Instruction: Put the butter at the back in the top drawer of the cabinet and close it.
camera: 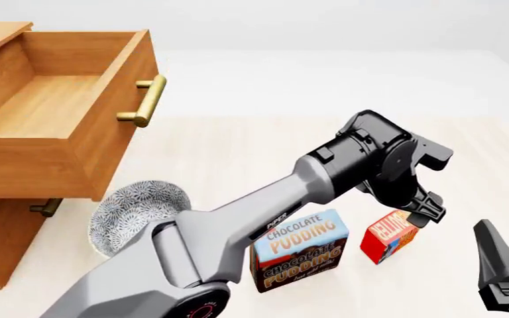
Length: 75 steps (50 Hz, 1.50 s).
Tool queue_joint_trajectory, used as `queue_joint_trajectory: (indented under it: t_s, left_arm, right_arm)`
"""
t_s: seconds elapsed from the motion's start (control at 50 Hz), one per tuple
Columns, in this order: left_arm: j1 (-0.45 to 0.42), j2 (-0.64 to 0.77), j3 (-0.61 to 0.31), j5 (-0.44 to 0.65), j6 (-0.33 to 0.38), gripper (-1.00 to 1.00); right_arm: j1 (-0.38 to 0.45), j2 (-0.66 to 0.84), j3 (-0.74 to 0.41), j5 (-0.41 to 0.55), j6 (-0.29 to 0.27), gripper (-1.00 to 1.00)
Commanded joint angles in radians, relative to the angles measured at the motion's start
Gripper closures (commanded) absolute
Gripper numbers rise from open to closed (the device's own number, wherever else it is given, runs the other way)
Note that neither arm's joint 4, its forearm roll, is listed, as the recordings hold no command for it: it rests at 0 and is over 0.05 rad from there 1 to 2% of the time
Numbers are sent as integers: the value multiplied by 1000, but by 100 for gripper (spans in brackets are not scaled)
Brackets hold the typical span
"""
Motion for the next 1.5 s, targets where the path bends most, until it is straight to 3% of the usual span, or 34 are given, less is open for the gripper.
queue_joint_trajectory:
  t_s: [0.02,0.34,0.88,1.5]
  left_arm:
    - [-6,3,16,-12,-9,-100]
    - [-3,7,45,-31,-16,-100]
    - [-11,91,-73,25,-32,-100]
    - [-16,135,-103,27,-52,-100]
  right_arm:
    - [0,0,0,0,0,-100]
    - [0,0,0,0,0,-100]
    - [0,0,0,0,0,-100]
    - [0,0,0,0,0,-100]
